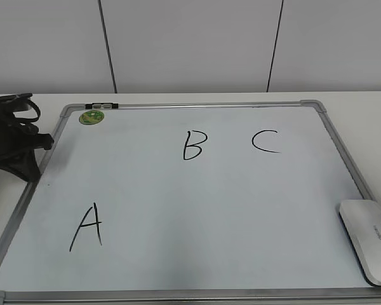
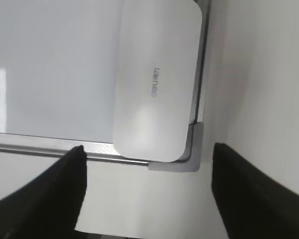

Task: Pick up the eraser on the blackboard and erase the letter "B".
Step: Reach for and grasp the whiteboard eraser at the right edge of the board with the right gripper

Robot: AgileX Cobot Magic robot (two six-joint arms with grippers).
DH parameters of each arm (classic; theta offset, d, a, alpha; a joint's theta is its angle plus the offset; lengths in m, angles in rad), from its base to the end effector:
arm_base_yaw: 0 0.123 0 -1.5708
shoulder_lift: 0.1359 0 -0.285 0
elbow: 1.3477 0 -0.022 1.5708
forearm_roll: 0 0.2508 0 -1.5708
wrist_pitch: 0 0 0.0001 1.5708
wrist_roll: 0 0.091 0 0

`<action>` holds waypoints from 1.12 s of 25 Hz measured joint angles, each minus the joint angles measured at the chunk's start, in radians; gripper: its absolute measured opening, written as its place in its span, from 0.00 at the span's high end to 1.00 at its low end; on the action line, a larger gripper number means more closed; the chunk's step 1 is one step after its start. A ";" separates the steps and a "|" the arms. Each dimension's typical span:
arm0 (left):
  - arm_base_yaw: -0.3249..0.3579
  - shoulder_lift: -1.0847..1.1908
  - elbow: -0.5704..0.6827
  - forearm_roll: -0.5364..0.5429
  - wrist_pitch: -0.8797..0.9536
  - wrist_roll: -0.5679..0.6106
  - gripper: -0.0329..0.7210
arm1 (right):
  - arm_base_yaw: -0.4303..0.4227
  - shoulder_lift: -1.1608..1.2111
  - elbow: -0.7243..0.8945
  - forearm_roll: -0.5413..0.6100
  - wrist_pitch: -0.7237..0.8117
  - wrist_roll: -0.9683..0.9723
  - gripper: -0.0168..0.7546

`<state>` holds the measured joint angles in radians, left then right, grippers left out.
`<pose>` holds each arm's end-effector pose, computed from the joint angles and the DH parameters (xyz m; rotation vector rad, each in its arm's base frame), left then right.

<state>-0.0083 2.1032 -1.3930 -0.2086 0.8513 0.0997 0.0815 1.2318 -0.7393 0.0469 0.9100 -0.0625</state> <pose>0.4025 -0.0175 0.1288 -0.0336 3.0285 -0.2411 0.2036 0.0200 0.2355 -0.1730 2.8807 0.0623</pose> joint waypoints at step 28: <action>0.002 0.000 -0.002 -0.001 0.002 0.000 0.94 | 0.002 0.404 -0.051 0.004 -0.187 0.036 0.13</action>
<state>-0.0060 2.1032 -1.3947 -0.2100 0.8534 0.0997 0.0838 1.6354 -0.7900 0.0509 0.7235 -0.0261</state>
